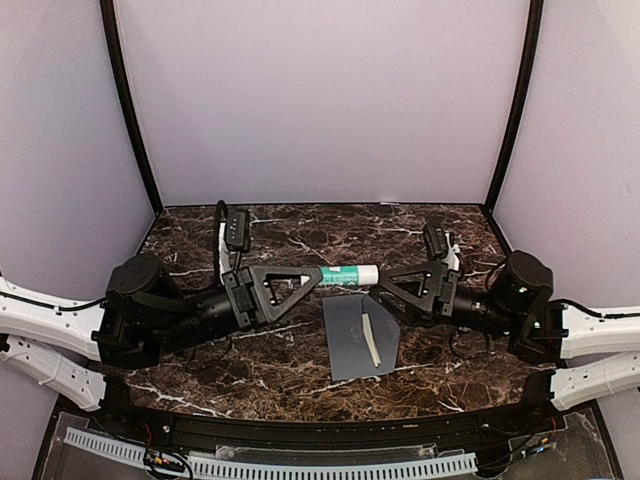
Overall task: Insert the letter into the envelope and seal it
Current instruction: Pick up the solid glue from the center of the board, then adjust the solid glue.
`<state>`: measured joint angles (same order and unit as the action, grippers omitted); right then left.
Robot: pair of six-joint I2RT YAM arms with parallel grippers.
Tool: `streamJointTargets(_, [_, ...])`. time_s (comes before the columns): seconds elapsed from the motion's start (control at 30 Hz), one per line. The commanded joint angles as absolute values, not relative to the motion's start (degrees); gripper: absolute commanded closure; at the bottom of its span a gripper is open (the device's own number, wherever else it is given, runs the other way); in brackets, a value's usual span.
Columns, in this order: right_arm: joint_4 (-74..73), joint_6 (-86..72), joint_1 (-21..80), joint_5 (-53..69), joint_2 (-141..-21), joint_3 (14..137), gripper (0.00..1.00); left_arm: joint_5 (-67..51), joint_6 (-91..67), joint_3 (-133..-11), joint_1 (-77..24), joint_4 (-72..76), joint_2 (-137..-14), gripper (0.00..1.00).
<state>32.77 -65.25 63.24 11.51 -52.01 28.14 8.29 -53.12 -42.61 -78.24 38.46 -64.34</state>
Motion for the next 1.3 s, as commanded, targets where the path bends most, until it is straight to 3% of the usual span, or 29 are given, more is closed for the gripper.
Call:
streamJointTargets(0.0, [42.78,-65.68,66.10,11.67,-53.26,31.03,0.19,6.62,-53.07,-41.21,-77.57,44.65,-64.33,0.90])
streamJointTargets(0.33, [38.95,-63.25,68.47,8.46,-51.79,34.16,0.18,6.25,-54.84,-39.99,-77.43,48.22,-65.79,0.90])
streamJointTargets(0.5, [32.57,-61.69,69.28,7.41,-53.78,37.61,0.23,4.35,-55.22,-40.95,-77.43,49.14,-67.33,0.90])
streamJointTargets(0.7, [29.91,-60.64,69.86,7.12,-55.11,39.78,0.47,4.41,-55.60,-40.77,-77.38,48.90,-67.85,0.90])
streamJointTargets(0.9, [27.69,-60.64,70.45,5.64,-54.87,39.70,0.50,4.60,-55.31,-40.75,-77.34,49.19,-67.94,0.91])
streamJointTargets(1.1, [26.56,-60.82,70.82,5.13,-54.52,39.73,0.63,4.36,-55.28,-40.99,-77.34,48.97,-68.31,0.90])
streamJointTargets(1.2, [25.51,-60.78,71.08,4.43,-54.18,39.73,0.78,3.37,-55.08,-41.43,-77.37,48.14,-68.58,0.89])
streamJointTargets(1.27, [24.38,-60.53,71.18,3.74,-53.67,39.79,0.87,2.55,-54.82,-41.86,-77.36,47.05,-68.59,0.81])
